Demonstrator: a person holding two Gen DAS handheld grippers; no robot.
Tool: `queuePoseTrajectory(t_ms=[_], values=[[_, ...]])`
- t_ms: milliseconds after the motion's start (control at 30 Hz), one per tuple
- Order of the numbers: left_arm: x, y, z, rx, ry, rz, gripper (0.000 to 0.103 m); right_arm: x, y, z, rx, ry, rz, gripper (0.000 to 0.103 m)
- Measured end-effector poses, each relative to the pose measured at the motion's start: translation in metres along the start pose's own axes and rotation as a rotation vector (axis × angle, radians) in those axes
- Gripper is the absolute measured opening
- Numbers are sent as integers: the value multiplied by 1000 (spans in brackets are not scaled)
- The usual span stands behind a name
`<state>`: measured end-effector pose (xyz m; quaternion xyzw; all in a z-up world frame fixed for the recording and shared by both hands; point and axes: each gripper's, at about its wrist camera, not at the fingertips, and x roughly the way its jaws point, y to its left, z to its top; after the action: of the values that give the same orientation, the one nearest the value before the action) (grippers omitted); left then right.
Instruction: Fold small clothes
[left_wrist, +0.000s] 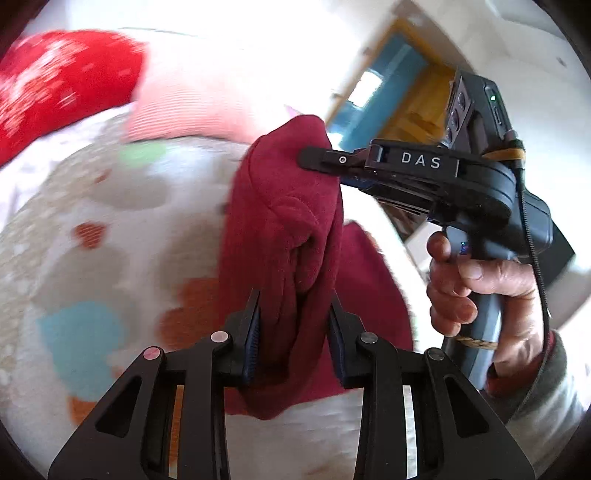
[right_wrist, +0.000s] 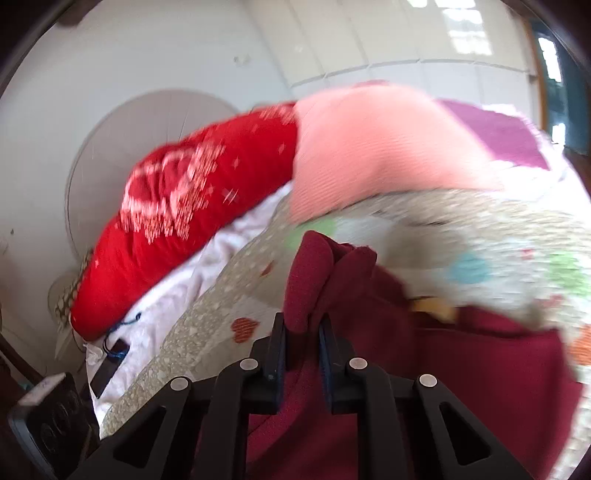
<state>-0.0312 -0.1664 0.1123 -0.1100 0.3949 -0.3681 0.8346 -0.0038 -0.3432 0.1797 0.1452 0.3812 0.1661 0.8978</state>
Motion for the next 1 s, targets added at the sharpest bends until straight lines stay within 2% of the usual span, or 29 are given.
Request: queuePoseTrajectory(t_ms=[67, 133, 300, 367, 400, 467, 533, 600, 633, 667, 700, 767, 833, 900, 1000], values=[[16, -33, 1, 45, 40, -49, 31, -32, -21, -1, 20, -33, -16, 14], [32, -64, -1, 98, 64, -56, 31, -65, -45, -7, 27, -57, -63, 14], [81, -120, -17, 195, 147, -48, 31, -102, -97, -31, 77, -71, -171, 13], [111, -132, -28, 194, 206, -38, 31, -100, -116, -41, 83, -54, -250, 13], [121, -134, -33, 189, 228, -31, 31, -91, -124, -48, 64, -29, -328, 13], [138, -138, -41, 203, 256, 6, 31, -75, -140, -57, 80, 17, -385, 13], [139, -142, -43, 230, 250, 35, 31, -54, -158, -66, 112, 71, -418, 13], [130, -143, -38, 239, 267, 49, 34, -49, -166, -72, 132, 61, -418, 15], [120, -142, -34, 239, 282, 43, 37, -53, -166, -72, 136, 50, -412, 19], [110, -138, -31, 242, 272, 45, 40, -60, -163, -70, 132, 41, -423, 31], [97, -136, -37, 249, 253, 57, 50, -69, -158, -70, 122, 33, -442, 40], [70, -127, -32, 266, 171, 111, 65, -87, -147, -70, 105, 3, -432, 40], [54, -116, -26, 275, 89, 167, 66, -113, -133, -75, 96, -42, -376, 40], [49, -109, -23, 272, 64, 195, 66, -128, -115, -81, 83, -67, -309, 40], [63, -93, -18, 222, 83, 232, 66, -124, -89, -85, 36, -52, -230, 40]])
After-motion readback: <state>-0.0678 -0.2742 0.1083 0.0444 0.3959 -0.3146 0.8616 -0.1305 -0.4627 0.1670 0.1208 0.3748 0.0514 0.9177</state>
